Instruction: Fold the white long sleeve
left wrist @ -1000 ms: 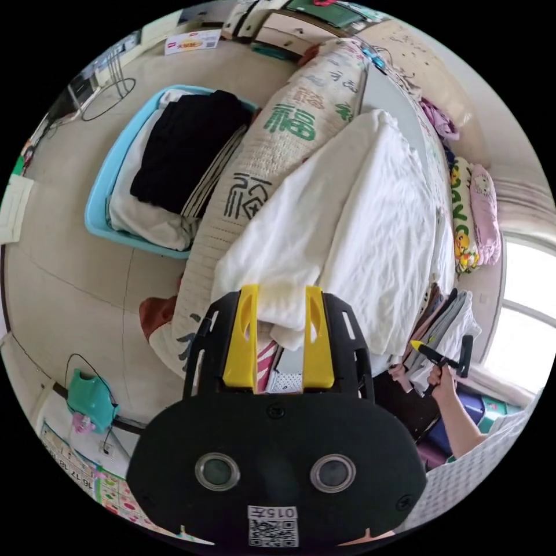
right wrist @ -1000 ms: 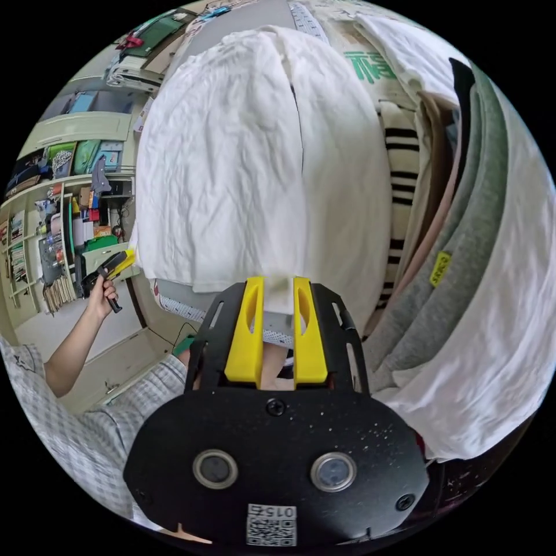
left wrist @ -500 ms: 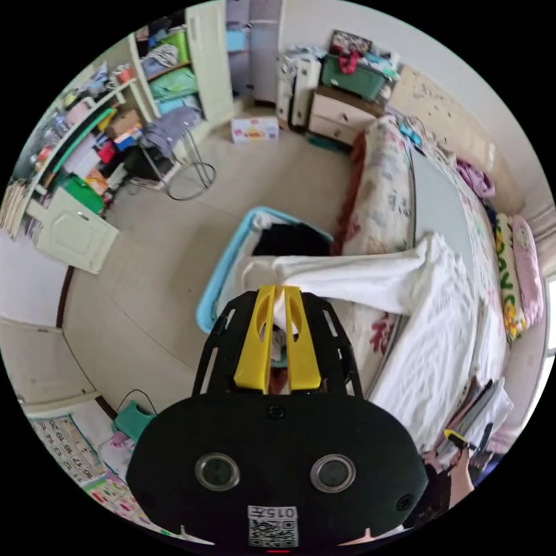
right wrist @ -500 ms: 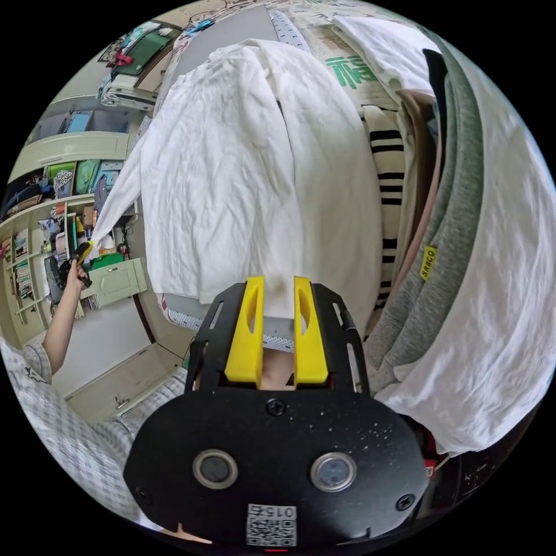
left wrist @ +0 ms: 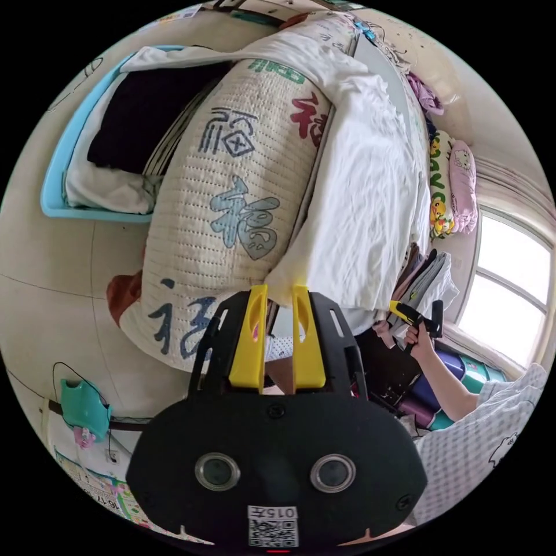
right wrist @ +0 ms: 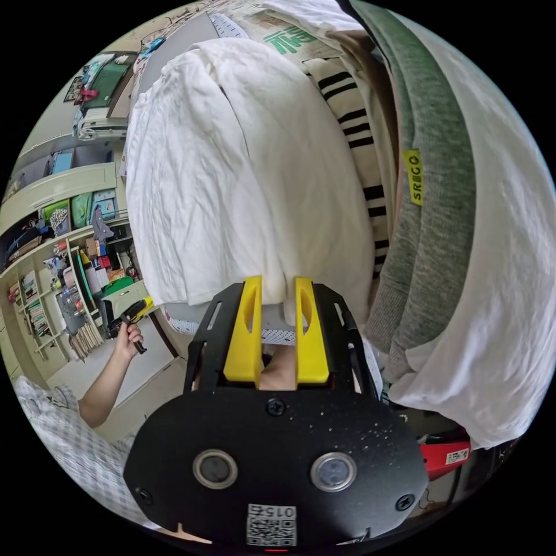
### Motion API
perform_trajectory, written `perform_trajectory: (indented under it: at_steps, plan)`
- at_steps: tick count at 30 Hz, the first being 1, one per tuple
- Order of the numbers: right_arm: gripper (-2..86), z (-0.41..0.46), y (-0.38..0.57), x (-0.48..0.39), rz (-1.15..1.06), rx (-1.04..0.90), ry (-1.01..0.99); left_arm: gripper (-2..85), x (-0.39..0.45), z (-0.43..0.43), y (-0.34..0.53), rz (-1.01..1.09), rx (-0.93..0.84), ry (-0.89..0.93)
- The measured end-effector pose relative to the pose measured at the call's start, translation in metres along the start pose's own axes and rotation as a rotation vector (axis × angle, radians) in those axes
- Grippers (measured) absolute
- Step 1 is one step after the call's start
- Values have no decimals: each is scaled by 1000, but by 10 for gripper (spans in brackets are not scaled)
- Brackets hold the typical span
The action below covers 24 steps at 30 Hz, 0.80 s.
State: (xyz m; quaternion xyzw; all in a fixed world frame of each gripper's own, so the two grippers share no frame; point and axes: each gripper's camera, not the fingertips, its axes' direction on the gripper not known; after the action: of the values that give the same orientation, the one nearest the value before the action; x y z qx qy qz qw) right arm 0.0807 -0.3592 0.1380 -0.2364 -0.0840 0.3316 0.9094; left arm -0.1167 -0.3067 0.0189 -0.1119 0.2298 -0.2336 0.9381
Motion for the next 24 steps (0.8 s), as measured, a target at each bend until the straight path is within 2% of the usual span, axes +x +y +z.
perform_trajectory:
  at_steps: [6,12,17,20,22,24]
  plan:
    - [89,-1,4,9,-14,8,-30,4,-16,-16,12,8,52,8]
    - [83,6,9,15,-58,-26,-54,-6,-33,-65,55,-25,215,-53]
    - [33,13,19,0,-167,-61,-51,-6,-46,-64,64,-37,203,-135]
    - [31,2,28,2,-144,-22,77,-6,-47,-62,63,-6,177,-200]
    - [56,-3,31,4,-133,1,215,-6,-51,-58,62,2,154,-203]
    - [120,5,27,4,-147,-39,332,-5,-54,-52,61,6,131,-215]
